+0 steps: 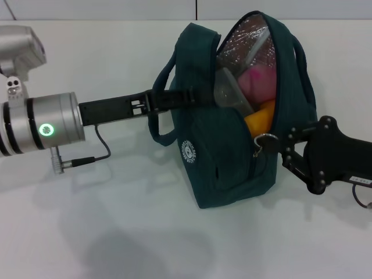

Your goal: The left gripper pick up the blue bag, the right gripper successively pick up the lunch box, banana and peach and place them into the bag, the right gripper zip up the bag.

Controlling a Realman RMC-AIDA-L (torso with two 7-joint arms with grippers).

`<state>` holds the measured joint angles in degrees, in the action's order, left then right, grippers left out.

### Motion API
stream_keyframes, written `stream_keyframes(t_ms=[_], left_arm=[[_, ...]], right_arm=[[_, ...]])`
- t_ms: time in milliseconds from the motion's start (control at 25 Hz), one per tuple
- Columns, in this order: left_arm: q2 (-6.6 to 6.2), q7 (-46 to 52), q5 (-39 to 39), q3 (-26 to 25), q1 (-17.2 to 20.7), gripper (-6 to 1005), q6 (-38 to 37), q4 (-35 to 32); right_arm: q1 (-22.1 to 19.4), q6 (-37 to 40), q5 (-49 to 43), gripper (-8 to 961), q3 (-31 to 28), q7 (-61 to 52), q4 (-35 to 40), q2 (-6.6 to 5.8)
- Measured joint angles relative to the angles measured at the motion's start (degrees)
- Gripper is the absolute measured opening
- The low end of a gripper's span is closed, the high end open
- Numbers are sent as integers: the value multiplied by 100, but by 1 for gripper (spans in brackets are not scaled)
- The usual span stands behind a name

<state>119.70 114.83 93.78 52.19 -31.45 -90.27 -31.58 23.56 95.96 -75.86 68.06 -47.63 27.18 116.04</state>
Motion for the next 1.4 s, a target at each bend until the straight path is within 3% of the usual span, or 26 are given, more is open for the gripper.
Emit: stream_keyframes(t_ms=[320,880,1400], left_arm=[[-22,-542,-214,-34,198,714,-13,-63],[-20,-1824,-984,-489,753,738,-102,-76],[-26,-2056,-1082,-491,872,737,-131,-24]], right_arm=[[82,-2,111,18,24,0,17,-1],[410,-255,750,18,19,-67,30,-7],[766,-1005,737,18,490,-304,-121,-20]])
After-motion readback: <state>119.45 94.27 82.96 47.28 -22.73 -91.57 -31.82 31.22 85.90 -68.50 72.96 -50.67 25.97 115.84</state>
